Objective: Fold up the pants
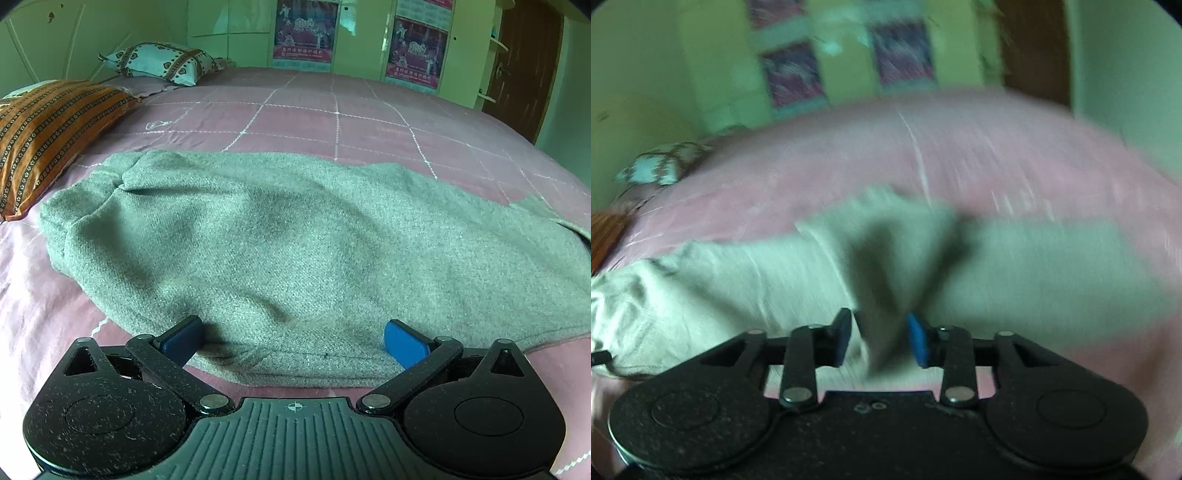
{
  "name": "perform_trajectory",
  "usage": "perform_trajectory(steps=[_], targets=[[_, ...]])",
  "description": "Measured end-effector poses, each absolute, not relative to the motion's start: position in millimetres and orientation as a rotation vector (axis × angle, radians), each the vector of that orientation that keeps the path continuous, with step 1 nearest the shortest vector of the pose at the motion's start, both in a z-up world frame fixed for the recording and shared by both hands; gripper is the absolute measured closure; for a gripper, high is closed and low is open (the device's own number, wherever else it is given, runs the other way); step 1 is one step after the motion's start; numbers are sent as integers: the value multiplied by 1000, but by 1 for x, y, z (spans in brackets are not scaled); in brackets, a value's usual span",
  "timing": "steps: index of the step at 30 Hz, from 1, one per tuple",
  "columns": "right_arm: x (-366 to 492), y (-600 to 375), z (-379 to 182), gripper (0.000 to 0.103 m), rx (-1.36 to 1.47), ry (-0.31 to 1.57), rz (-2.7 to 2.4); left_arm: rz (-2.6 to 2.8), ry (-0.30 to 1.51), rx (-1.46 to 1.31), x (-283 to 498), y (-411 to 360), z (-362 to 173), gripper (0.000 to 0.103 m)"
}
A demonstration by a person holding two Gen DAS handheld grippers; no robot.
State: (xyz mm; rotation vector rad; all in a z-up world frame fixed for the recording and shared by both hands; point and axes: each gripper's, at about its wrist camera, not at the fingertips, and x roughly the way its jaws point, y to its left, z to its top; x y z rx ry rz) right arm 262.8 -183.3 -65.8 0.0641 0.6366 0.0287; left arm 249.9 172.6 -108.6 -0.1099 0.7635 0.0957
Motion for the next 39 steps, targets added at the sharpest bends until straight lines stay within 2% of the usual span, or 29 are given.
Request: perform_trajectory(steps=[6,8,9,10,14,17,19,20,22,28,30,31,32,35,39], targets=[[323,-132,-67,75,-295,656,126,88,774,-102,249,173,-108,0],[342,-118,-75,83,-416,701,118,85,774,-103,249,173,-109,0],[351,-118,-76,103,-426,722,95,83,774,-104,249,173,-109,0],[354,-126,-71,103,-367,714,70,83,773,-107,249,173,-109,0],[318,-211,-35,103,176,563,-49,83,769,-104,249,173,-110,0],[275,-278,-59,103,524,546,-162,90,761,-109,248,172,-110,0],[266,-296,-84,103,554,627,-201,100,758,-104,248,171,-110,0],[263,-302,-92,102,579,648,-198,104,755,-105,248,170,-110,0],[257,-305,-93,87,561,632,-201,122,728,-117,244,171,-106,0],[258,-260,-59,86,128,574,-77,219,673,-201,241,195,-96,0],[256,-232,-54,73,-81,556,-56,246,695,-185,248,199,-96,0],[257,-218,-53,59,-173,536,-38,259,717,-178,252,202,-98,0],[253,-207,-53,54,-246,514,-18,265,739,-184,255,205,-102,0],[249,-173,-56,52,-429,483,53,245,799,-227,261,214,-119,0],[259,-149,-76,54,-591,564,148,246,806,-221,264,214,-122,0]])
